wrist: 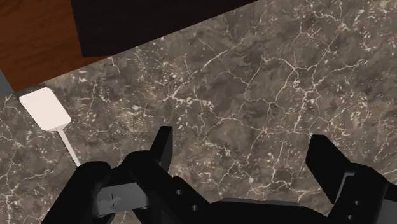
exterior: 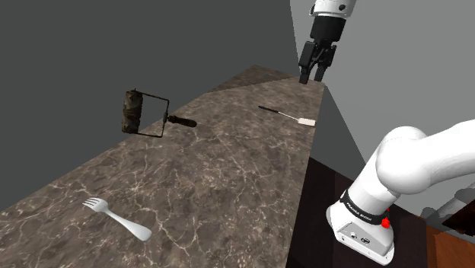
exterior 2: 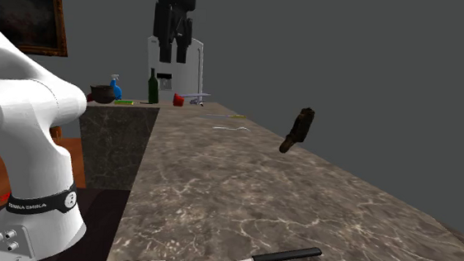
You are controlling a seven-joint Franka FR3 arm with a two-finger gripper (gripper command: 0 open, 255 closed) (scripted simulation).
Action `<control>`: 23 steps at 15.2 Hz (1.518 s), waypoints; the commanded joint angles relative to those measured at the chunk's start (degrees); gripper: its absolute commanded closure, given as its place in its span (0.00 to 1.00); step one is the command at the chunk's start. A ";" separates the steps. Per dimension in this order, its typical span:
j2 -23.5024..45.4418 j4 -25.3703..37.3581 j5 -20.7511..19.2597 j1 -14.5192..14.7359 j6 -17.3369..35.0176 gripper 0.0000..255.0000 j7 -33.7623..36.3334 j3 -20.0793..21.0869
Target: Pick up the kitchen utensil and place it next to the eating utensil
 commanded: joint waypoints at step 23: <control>19.73 -10.93 -12.88 -2.72 37.24 0.00 -36.50 -22.18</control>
